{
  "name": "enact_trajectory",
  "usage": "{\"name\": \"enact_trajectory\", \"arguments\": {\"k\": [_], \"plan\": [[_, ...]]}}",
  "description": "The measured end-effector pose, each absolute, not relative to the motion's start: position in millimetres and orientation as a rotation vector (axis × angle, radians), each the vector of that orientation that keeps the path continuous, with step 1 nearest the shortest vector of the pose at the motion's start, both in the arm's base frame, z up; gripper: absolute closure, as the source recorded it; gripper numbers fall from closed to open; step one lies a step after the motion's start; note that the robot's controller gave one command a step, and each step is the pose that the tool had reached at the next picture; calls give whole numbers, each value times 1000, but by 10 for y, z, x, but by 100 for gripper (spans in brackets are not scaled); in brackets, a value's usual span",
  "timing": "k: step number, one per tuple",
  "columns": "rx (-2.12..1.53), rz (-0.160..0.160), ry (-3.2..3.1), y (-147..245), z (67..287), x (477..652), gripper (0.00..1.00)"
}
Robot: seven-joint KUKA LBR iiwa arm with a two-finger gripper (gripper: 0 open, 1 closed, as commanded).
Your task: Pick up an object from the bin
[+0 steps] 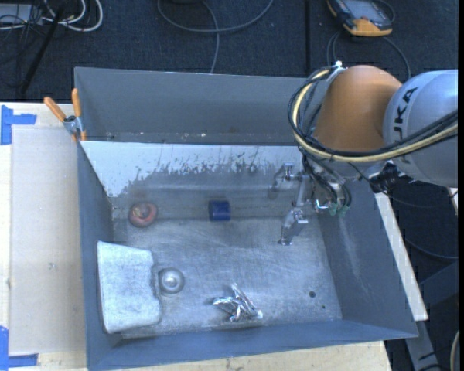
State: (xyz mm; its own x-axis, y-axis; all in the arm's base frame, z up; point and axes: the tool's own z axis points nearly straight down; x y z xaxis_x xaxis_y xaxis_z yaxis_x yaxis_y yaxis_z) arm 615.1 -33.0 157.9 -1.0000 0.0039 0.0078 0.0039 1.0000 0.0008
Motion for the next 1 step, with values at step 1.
{"name": "enact_trajectory", "arguments": {"k": [1], "plan": [[-89,-2,-3130,-185,1316,5255,0]]}}
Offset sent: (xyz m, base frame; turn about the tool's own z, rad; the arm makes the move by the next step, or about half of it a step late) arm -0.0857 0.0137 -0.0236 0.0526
